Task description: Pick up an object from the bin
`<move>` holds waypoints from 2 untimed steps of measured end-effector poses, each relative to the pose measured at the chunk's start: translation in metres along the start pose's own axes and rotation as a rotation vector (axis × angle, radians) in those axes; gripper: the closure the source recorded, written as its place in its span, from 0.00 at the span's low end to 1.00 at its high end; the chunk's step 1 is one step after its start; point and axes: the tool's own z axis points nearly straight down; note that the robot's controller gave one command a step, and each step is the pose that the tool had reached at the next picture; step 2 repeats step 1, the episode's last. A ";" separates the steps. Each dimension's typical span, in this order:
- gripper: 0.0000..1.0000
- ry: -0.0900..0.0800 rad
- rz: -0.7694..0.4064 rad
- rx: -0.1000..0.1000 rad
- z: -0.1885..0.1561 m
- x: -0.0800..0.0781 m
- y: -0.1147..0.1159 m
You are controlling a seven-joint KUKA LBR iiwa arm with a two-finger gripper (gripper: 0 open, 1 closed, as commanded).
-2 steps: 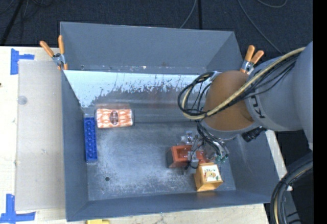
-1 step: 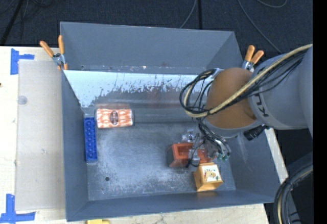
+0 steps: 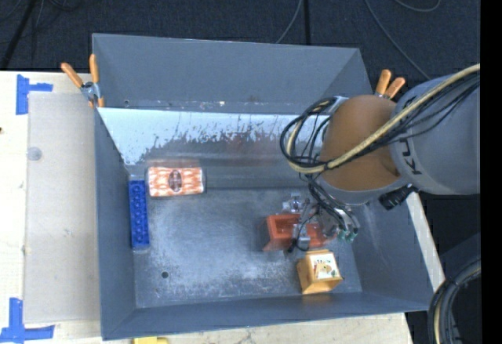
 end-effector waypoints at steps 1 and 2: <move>1.00 -0.004 -0.001 0.000 -0.021 -0.001 0.000; 1.00 -0.004 -0.001 0.000 -0.021 -0.001 0.000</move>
Offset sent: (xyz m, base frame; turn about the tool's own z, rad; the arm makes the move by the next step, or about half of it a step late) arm 0.0001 -0.0001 0.0477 0.0000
